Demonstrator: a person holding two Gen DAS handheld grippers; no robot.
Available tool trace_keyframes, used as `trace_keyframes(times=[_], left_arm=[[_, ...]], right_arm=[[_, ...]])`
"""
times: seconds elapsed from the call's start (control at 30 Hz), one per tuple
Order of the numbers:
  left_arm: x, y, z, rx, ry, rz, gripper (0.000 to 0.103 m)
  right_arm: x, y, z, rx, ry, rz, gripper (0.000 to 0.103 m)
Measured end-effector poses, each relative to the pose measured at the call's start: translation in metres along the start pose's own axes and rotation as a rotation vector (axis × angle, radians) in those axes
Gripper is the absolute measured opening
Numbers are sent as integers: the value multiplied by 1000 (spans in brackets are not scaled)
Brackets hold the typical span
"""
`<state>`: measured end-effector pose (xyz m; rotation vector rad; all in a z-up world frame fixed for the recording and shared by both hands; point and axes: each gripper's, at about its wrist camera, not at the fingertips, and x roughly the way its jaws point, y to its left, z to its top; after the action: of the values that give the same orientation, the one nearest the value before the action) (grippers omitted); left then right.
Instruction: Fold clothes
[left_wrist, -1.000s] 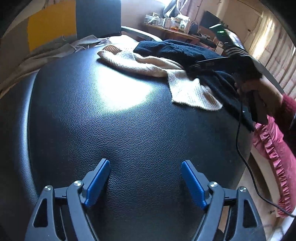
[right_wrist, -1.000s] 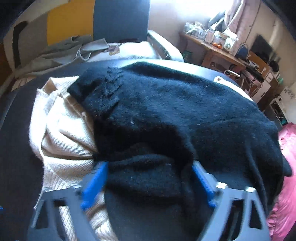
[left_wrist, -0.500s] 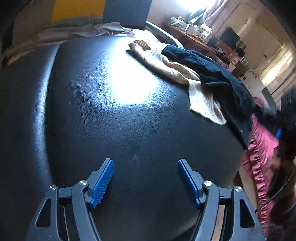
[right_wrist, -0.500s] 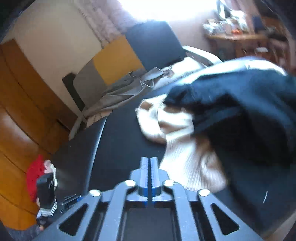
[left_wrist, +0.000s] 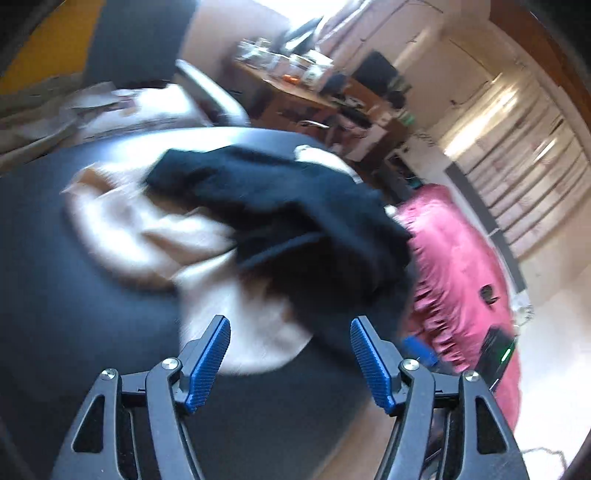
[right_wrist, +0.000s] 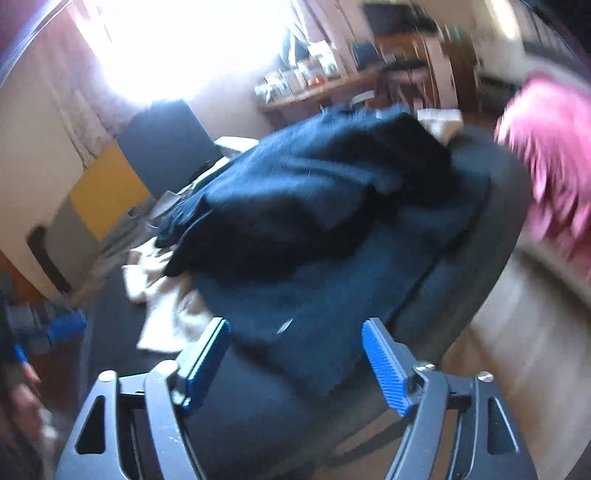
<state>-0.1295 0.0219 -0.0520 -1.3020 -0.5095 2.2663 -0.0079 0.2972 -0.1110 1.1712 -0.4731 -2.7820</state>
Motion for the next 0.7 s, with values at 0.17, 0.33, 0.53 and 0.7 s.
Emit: trace_keyframes(times=[0.17, 0.33, 0.53, 0.7], left_arm=[[65, -19, 58, -65, 52, -73, 68], [134, -14, 86, -125, 146, -48, 68], [164, -16, 92, -126, 139, -47, 48], [182, -42, 102, -18, 137, -7, 5]], right_arm=[[15, -18, 23, -52, -30, -38, 84], [34, -32, 37, -74, -38, -63, 85], [43, -49, 63, -94, -85, -85, 86], [52, -74, 103, -102, -142, -109, 101]])
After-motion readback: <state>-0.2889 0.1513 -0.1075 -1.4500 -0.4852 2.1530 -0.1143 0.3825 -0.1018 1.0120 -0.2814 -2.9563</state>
